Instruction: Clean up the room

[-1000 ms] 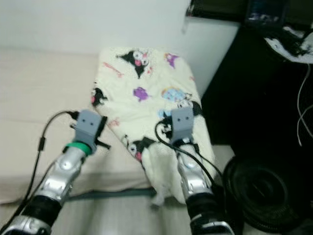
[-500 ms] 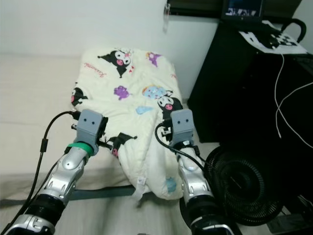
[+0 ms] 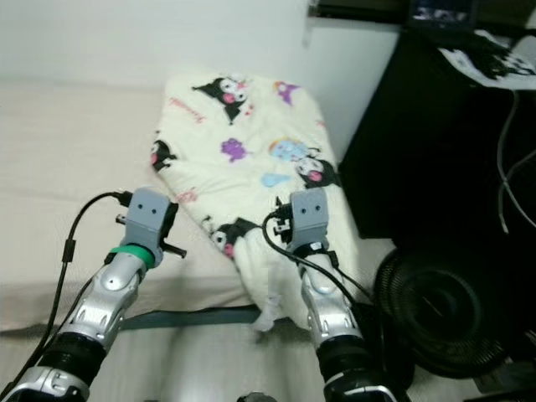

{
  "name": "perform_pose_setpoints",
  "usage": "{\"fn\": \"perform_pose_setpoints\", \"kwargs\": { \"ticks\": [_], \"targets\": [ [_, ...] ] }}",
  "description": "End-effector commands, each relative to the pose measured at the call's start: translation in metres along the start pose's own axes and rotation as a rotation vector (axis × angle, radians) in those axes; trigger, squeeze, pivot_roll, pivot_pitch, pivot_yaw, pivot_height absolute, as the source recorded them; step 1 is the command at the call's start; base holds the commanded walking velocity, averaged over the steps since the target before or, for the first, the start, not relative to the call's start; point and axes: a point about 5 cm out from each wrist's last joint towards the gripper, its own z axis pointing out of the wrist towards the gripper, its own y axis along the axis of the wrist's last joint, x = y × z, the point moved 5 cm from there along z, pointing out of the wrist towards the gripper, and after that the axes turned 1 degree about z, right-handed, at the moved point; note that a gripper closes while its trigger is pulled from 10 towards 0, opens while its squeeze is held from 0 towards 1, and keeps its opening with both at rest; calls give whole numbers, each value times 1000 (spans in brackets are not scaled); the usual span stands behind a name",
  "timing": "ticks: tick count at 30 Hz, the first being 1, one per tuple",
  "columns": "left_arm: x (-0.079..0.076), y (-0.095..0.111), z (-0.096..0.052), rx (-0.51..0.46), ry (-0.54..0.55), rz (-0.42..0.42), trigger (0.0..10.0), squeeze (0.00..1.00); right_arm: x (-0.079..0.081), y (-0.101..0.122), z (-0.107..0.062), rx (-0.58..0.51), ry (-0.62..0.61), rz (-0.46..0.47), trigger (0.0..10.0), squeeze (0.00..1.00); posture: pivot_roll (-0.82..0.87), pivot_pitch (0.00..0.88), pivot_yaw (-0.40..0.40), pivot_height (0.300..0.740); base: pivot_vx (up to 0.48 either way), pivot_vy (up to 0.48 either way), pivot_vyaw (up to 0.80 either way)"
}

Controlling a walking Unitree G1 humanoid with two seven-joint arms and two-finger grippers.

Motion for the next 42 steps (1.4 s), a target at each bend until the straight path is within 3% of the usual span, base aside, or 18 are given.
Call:
{"fn": "perform_pose_setpoints", "kwargs": {
  "ticks": [1, 15, 42],
  "targets": [
    [-6, 0, -1, -4, -15, -3, 10000, 0, -2, -3, -3, 9, -6, -1, 10000, 0, -32, 32, -19, 722, 0, 0, 0],
    [-11, -3, -3, 2, -48, 1, 10000, 0, -9, -2, -3, 4, -67, 29, 10000, 0, -37, 40, -7, 717, 0, 0, 0],
    [-11, -3, -6, 3, -65, 9, 10000, 0, -13, 2, -5, -9, -83, 38, 10000, 0, -35, 58, 7, 597, 0, 0, 0]
  ]
}}
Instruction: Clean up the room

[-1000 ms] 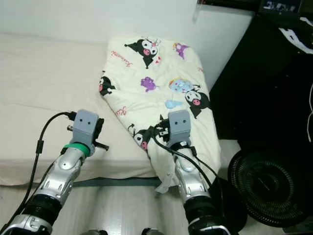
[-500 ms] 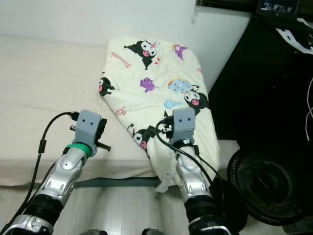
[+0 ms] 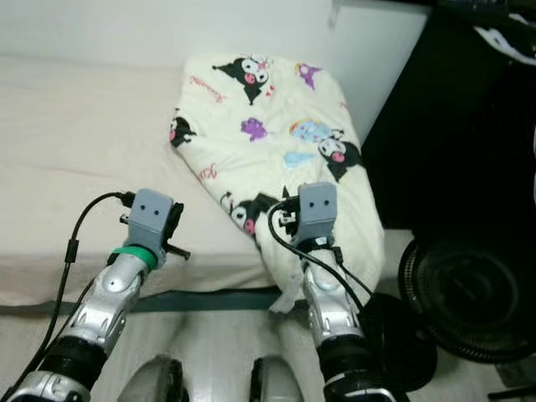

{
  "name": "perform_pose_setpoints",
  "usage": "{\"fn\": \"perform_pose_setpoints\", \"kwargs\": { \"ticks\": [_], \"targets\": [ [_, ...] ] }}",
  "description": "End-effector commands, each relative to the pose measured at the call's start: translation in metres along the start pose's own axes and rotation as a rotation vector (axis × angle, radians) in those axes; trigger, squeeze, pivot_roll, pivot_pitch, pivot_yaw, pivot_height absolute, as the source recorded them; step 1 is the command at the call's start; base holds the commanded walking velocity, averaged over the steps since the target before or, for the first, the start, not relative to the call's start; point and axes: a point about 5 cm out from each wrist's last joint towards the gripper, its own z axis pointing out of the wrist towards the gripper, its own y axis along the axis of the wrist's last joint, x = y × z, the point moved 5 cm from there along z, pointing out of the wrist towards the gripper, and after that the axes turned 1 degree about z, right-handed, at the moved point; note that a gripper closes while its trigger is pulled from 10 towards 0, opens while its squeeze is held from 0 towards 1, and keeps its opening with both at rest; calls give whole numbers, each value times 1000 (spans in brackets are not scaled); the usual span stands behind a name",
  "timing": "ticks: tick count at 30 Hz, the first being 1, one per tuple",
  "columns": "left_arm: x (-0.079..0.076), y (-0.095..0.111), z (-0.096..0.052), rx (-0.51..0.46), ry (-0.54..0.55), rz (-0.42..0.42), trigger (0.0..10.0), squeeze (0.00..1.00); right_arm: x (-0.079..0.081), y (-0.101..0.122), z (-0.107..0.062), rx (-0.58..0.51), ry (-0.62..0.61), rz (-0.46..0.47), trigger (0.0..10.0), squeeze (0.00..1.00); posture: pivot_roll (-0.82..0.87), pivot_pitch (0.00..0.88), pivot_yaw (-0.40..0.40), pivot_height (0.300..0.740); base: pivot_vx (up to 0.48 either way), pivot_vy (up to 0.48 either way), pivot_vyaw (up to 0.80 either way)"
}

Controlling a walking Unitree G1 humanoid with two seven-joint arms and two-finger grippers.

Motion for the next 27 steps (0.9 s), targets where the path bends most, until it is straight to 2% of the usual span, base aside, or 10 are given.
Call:
{"fn": "perform_pose_setpoints", "kwargs": {
  "ticks": [1, 14, 20, 23, 27],
  "targets": [
    [-5, -4, -2, 15, -21, 6, 10000, 0, -5, -9, -4, 32, -17, 9, 10000, 0, -35, 58, 7, 597, 0, 0, 0],
    [-4, -4, -4, 17, -25, 13, 10000, 0, -4, -9, -5, 33, -15, 26, 10000, 0, -29, 66, 16, 547, 0, 0, 0],
    [-1, -3, -8, 16, -24, 21, 10000, 0, -4, -10, -2, 55, 22, 67, 10000, 0, -7, 114, 22, 542, 0, 0, 0],
    [2, 0, -9, 10, -18, 25, 10000, 0, -9, -11, 4, 73, 22, 113, 10000, 0, -2, 122, 22, 542, 0, 0, 0],
    [9, 2, -9, 5, 2, 27, 10000, 0, -25, -5, 15, 78, -11, 167, 10000, 0, 9, 126, 19, 542, 0, 0, 0]
  ]
}}
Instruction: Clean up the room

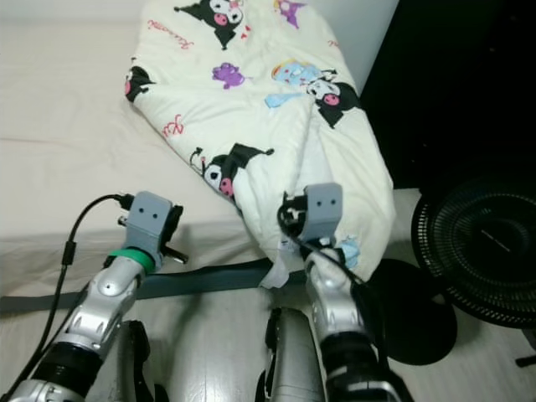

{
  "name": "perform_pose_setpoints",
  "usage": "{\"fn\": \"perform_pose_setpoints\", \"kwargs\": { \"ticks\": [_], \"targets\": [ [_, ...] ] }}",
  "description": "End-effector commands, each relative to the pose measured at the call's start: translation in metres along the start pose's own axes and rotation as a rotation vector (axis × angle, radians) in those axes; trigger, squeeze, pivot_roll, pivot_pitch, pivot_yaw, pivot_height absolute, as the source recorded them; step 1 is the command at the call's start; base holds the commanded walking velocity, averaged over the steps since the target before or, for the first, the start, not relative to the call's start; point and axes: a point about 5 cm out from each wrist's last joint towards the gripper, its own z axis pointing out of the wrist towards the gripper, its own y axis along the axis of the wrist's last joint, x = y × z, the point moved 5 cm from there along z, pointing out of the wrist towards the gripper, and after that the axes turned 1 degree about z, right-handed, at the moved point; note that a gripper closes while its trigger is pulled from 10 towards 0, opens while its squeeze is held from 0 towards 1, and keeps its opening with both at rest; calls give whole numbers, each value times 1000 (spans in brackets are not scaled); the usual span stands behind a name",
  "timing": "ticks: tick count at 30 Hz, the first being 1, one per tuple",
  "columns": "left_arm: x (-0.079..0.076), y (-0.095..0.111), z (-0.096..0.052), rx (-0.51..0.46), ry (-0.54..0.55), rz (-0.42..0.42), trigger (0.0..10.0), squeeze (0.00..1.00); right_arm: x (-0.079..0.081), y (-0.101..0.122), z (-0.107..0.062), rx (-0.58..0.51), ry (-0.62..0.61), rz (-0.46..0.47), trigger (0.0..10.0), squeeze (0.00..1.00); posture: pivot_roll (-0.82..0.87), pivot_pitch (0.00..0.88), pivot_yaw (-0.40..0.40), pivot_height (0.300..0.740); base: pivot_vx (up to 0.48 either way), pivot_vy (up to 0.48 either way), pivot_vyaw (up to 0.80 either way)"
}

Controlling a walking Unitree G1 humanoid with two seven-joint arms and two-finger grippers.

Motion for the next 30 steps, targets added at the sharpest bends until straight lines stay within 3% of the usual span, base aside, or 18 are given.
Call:
{"fn": "perform_pose_setpoints", "kwargs": {
  "ticks": [1, 2, 3, 4, 10, 11, 13, 16, 22, 29, 30],
  "targets": [
    [2, -7, -3, 28, 5, -4, 10000, 0, -9, -8, -1, 33, -25, 40, 10000, 0, 18, 129, 17, 542, 0, 0, 0],
    [3, -7, -4, 28, 9, -3, 10000, 0, -14, -1, 3, 17, -34, 55, 10000, 871, 21, 130, 17, 542, 0, 0, 0],
    [3, -7, -4, 28, 9, -3, 10000, 0, -14, -1, 3, 17, -34, 55, 10000, 871, 21, 130, 17, 542, 0, 0, 0],
    [5, -6, -4, 27, 13, -1, 10000, 0, -21, 6, 7, 6, -51, 78, 10000, 1000, 27, 136, 19, 542, 0, 0, 0],
    [7, -3, -5, 25, 16, 4, 10000, 0, -42, 7, 16, 51, -110, 169, 10000, 1000, 48, 155, 28, 542, 0, 0, 0],
    [9, 0, -6, 22, 14, 9, 10000, 0, -32, -4, 21, 132, -29, 273, 10000, 0, 63, 165, 39, 542, 0, 0, 0],
    [9, 0, -6, 22, 14, 9, 10000, 0, -32, -4, 21, 132, -29, 273, 10000, 0, 63, 165, 39, 542, 0, 0, 0],
    [13, 1, -9, 24, 18, 19, 10000, 0, -18, -17, 22, 221, 58, 351, 10000, 0, 89, 166, 37, 542, 0, 0, 0],
    [17, 0, -11, 30, 29, 22, 10000, 0, -7, -18, 23, 236, 131, 356, 10000, 0, 96, 167, 36, 542, 0, 0, 0],
    [12, 2, -12, 30, 21, 20, 10000, 0, 13, 3, 32, 163, 265, 330, 10000, 0, 99, 164, 37, 542, 0, 0, 0],
    [12, 3, -12, 32, 18, 19, 10000, 0, 22, 10, 35, 148, 324, 333, 10000, 0, 98, 162, 39, 542, 0, 0, 0]
  ]
}}
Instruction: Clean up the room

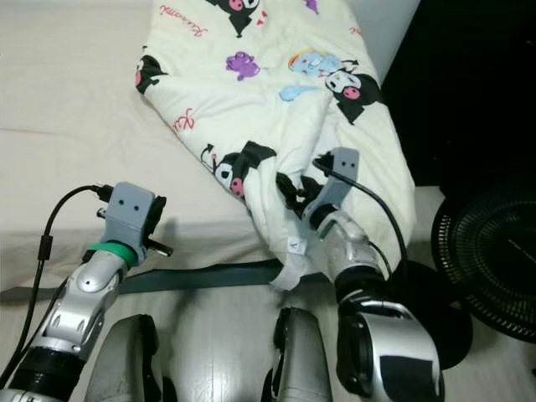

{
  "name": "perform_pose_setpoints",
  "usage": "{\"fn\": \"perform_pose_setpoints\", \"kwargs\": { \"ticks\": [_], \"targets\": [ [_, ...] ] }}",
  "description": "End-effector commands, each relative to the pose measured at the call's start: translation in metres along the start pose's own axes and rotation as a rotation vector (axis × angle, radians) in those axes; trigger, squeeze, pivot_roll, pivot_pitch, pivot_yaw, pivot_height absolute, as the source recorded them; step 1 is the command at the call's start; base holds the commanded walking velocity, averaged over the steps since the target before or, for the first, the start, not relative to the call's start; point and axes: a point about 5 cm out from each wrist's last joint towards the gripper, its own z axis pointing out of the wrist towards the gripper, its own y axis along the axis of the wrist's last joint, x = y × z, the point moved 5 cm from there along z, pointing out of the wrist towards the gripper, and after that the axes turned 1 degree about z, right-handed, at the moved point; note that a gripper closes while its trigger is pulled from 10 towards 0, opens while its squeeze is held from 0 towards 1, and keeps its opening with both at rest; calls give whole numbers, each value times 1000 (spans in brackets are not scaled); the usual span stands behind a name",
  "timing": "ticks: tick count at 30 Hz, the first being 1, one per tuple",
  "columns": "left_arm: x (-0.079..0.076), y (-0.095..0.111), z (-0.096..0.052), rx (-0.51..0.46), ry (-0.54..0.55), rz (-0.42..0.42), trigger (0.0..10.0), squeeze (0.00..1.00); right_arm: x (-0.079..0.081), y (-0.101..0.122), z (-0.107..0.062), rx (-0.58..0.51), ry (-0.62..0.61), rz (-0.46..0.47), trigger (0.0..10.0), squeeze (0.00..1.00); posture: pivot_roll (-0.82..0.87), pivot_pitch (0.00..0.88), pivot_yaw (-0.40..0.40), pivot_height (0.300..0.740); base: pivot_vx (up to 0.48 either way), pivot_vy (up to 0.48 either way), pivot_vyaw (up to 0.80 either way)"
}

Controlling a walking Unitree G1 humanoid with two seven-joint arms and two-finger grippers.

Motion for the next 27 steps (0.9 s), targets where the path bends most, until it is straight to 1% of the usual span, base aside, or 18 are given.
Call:
{"fn": "perform_pose_setpoints", "kwargs": {
  "ticks": [1, 3, 6, 7, 8, 9, 12, 19, 25, 26, 27],
  "targets": [
    [-4, -6, -3, 26, -13, -3, 10000, 0, 8, 0, 3, 1, 46, 8, 10000, 0, 98, 162, 39, 542, 0, 0, 0],
    [-4, -6, -3, 27, -14, -3, 10000, 0, 11, 0, 4, 4, 64, 9, 10000, 0, 98, 162, 39, 542, 0, 0, 0],
    [-5, -6, -3, 28, -19, -2, 10000, 0, 13, -13, 5, 60, 50, -23, 10000, 0, 98, 158, 38, 542, 0, 0, 0],
    [-6, -6, -3, 28, -19, -3, 10000, 0, 13, -18, 5, 77, 40, -20, 4392, 0, 101, 156, 36, 542, 0, 0, 0],
    [-6, -6, -3, 28, -19, -3, 10000, 0, 13, -18, 5, 77, 40, -20, 4392, 0, 101, 156, 36, 542, 0, 0, 0],
    [-6, -5, -3, 27, -18, -4, 10000, 0, 12, -24, 4, 102, 22, -24, 0, 0, 100, 154, 36, 542, 0, 0, 0],
    [-5, -5, -3, 28, -17, -4, 10000, 0, 11, -32, 3, 130, -2, -14, 0, 0, 97, 150, 36, 542, 0, 0, 0],
    [-7, -6, -2, 30, -23, -4, 10000, 0, 8, -34, 1, 123, -9, 22, 0, 0, 89, 142, 40, 542, 0, 0, 0],
    [-9, -4, 0, 28, -30, -4, 10000, 0, 7, -27, 2, 111, 1, -25, 0, 0, 81, 133, 39, 542, 0, 0, 0],
    [-9, -4, 0, 28, -30, -4, 10000, 0, 10, -26, 3, 121, 16, -79, 0, 0, 81, 133, 40, 542, 0, 0, 0],
    [-9, -4, 0, 28, -30, -4, 10000, 0, 10, -26, 3, 121, 16, -79, 0, 0, 81, 133, 40, 542, 0, 0, 0]
  ]
}}
